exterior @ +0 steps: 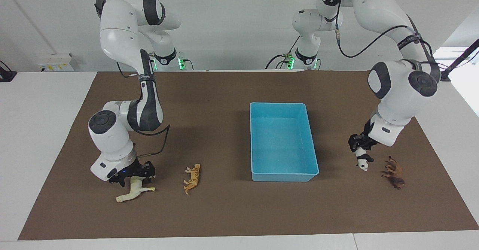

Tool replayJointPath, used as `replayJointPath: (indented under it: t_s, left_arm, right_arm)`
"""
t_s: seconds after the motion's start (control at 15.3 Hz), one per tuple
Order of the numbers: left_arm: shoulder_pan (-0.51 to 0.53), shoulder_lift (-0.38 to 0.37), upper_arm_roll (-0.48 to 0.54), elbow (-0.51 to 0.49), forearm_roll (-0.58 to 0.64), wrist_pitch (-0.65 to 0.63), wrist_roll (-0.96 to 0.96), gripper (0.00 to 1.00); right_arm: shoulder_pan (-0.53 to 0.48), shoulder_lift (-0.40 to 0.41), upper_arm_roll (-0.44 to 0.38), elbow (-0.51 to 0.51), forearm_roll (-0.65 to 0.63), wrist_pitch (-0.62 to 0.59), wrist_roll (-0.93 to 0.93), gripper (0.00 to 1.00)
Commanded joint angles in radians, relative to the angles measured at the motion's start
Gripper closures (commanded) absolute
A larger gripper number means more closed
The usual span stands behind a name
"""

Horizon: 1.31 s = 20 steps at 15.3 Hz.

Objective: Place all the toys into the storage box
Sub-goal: 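Lift the panda toward the box while the right gripper grasps the horse, then lower the panda into the blue box and open the left gripper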

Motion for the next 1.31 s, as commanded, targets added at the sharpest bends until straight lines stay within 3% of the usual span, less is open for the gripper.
replayJointPath:
  t_s: [0.0, 0.13, 0.2, 0.26, 0.33, 0.39, 0.59, 0.79, 1.05, 1.24]
  left_arm:
    - [-0.140, -0.042, 0.013, -0.045, -0.021, -0.030, -0.181, 0.90]
    - [-0.233, -0.080, 0.015, -0.127, -0.021, -0.004, -0.264, 0.85]
    - [-0.279, -0.114, 0.015, -0.205, -0.021, 0.045, -0.285, 0.79]
    - [-0.310, -0.134, 0.015, -0.265, -0.021, 0.100, -0.310, 0.64]
    - [-0.336, -0.154, 0.016, -0.312, -0.020, 0.129, -0.341, 0.26]
    - [-0.343, -0.160, 0.018, -0.321, -0.017, 0.122, -0.339, 0.00]
    - [-0.312, -0.169, 0.031, -0.274, 0.021, 0.064, -0.301, 0.00]
    - [-0.199, -0.171, 0.036, -0.222, 0.034, 0.017, -0.105, 0.00]
    - [-0.003, -0.159, 0.035, -0.232, 0.164, 0.108, 0.211, 0.00]
    - [0.119, -0.094, 0.033, -0.232, 0.167, 0.293, 0.274, 0.00]
  right_arm:
    - [-0.008, 0.001, 0.007, -0.059, -0.008, 0.074, -0.032, 0.00]
    - [-0.008, 0.000, 0.007, -0.065, -0.008, 0.081, -0.048, 0.00]
    - [-0.005, 0.000, 0.007, -0.065, -0.006, 0.081, -0.046, 0.26]
    - [-0.005, 0.000, 0.007, -0.064, -0.006, 0.080, -0.046, 0.50]
    - [-0.007, -0.003, 0.007, -0.059, -0.006, 0.074, -0.045, 0.93]
    - [0.002, -0.011, 0.006, -0.056, -0.002, 0.062, -0.039, 1.00]
    - [-0.007, -0.011, 0.006, -0.044, -0.005, 0.060, -0.039, 1.00]
    - [0.001, -0.009, 0.006, -0.024, -0.010, 0.051, -0.037, 1.00]
    - [0.007, -0.038, 0.007, 0.042, -0.002, -0.036, -0.037, 1.00]
    - [0.051, -0.060, 0.007, 0.163, 0.001, -0.196, 0.025, 1.00]
